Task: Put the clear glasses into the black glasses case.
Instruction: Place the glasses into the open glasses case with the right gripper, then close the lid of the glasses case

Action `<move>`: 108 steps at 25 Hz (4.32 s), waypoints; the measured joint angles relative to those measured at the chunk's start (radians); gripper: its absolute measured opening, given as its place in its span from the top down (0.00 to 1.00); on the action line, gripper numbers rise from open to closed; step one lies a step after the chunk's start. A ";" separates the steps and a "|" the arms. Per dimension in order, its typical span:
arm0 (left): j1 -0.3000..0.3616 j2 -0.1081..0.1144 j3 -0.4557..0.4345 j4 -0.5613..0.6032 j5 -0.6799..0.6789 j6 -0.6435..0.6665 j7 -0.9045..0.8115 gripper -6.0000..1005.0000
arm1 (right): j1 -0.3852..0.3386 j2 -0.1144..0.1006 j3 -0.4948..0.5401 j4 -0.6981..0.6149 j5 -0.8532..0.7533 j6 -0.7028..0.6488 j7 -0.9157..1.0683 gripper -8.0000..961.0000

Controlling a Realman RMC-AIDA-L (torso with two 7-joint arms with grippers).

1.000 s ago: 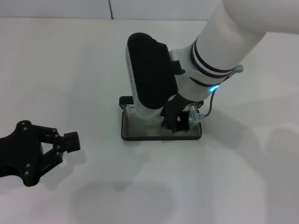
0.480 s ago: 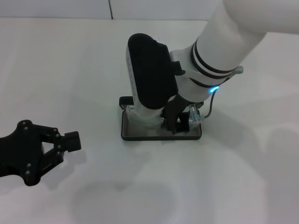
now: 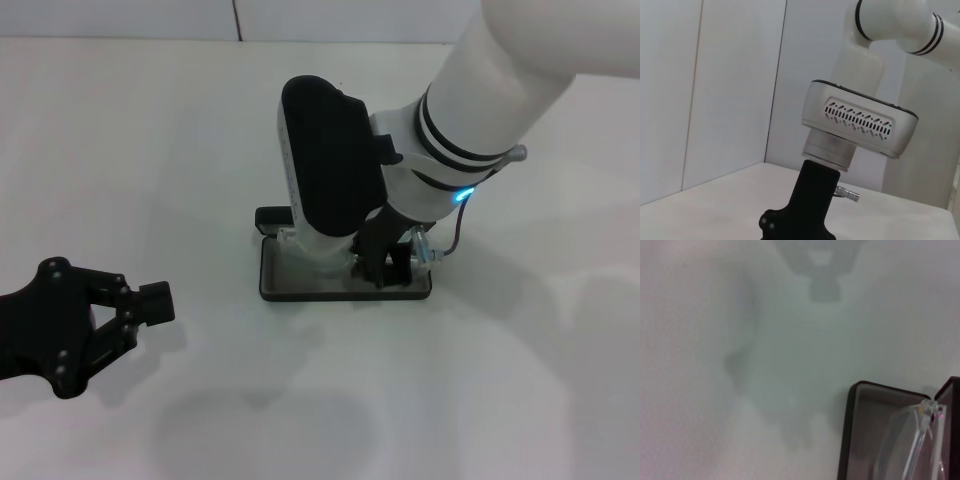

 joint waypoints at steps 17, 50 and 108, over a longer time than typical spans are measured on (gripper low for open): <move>-0.003 -0.001 0.000 0.000 0.000 -0.002 0.000 0.94 | -0.004 0.000 0.011 -0.008 -0.012 -0.015 0.002 0.80; 0.004 -0.023 -0.144 0.001 -0.007 0.000 0.014 0.94 | -0.207 -0.005 0.203 -0.244 -0.009 -0.074 -0.031 0.80; -0.501 -0.124 -0.084 -0.684 -0.052 -0.590 0.262 0.95 | -0.682 -0.017 1.035 0.416 0.814 -0.314 -0.840 0.80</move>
